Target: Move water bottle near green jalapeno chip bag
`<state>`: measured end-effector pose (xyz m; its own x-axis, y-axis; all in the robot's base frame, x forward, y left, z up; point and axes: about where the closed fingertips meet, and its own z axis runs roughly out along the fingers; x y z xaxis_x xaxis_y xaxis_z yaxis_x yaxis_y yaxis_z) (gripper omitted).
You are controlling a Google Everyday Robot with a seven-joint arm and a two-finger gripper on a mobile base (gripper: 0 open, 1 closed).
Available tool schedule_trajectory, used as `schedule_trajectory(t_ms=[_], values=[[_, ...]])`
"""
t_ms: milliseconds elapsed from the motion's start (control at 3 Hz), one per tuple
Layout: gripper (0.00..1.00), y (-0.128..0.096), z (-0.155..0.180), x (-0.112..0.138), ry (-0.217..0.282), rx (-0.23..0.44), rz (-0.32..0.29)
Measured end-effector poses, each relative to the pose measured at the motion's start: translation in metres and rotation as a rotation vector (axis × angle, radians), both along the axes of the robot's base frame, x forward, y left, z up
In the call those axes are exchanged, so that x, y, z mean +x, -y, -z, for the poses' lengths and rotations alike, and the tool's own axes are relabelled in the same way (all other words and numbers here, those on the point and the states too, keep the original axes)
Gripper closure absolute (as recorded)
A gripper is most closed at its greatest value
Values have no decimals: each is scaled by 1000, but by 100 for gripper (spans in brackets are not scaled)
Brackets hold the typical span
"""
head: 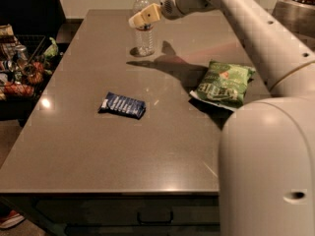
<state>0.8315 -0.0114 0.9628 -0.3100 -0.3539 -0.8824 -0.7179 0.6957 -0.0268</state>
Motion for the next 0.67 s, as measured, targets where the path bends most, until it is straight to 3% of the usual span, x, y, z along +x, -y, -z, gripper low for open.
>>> schedule_trajectory(t_ms=[333, 667], values=[[0, -16, 1, 15, 7, 23, -19], [15, -25, 0, 17, 6, 33, -43]])
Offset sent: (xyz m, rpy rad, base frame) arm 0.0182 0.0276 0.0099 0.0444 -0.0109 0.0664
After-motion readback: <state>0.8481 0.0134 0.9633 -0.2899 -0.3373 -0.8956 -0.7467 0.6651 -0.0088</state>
